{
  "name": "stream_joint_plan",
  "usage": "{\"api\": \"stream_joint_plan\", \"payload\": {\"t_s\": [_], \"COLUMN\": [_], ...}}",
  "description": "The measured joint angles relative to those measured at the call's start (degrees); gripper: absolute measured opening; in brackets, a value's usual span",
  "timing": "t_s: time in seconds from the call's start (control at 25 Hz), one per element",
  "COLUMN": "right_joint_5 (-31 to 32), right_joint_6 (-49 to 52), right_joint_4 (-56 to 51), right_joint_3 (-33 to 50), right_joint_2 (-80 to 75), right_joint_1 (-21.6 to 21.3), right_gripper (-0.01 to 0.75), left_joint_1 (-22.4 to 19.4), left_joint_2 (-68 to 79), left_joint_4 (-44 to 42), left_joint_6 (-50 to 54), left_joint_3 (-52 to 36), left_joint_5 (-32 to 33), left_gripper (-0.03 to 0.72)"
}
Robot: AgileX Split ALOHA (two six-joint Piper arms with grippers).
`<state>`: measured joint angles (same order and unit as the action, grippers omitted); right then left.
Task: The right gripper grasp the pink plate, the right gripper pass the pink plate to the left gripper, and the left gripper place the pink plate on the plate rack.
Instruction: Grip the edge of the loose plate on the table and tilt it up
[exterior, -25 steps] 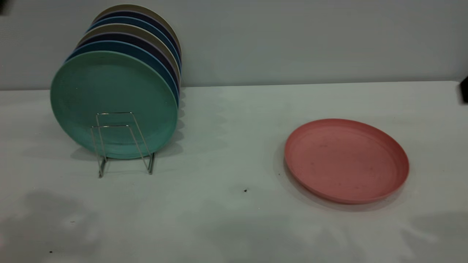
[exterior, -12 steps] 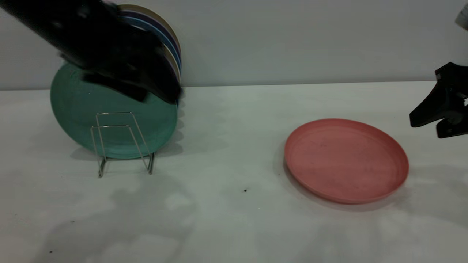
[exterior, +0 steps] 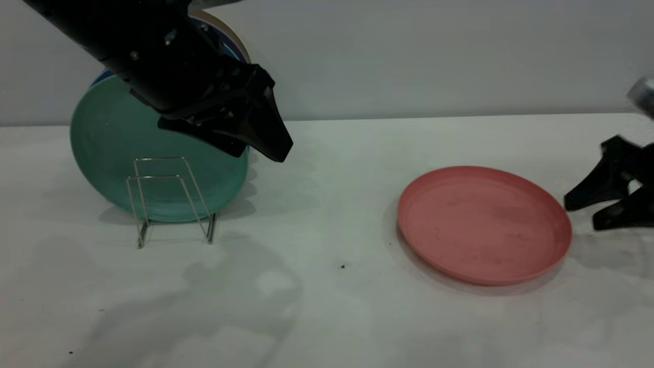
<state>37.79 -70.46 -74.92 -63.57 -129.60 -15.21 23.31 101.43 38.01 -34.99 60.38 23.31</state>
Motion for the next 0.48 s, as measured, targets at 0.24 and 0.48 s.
{"api": "stream_joint_plan", "payload": {"t_s": [0.24, 0.48], "right_joint_5": [0.65, 1.61], "right_joint_6": [0.00, -1.51], "right_joint_4": [-0.67, -2.75], "right_joint_3": [-2.25, -2.76], "right_joint_2": [-5.00, -6.56], "right_joint_1": [0.26, 3.73], "right_gripper": [0.490, 0.413], "left_joint_1": [0.00, 0.00], "left_joint_2": [0.00, 0.00], "left_joint_4": [0.86, 0.91], "left_joint_6": [0.00, 0.00], "left_joint_3": [0.00, 0.00], "left_joint_5": [-0.54, -1.51], "left_gripper": [0.585, 0.585]}}
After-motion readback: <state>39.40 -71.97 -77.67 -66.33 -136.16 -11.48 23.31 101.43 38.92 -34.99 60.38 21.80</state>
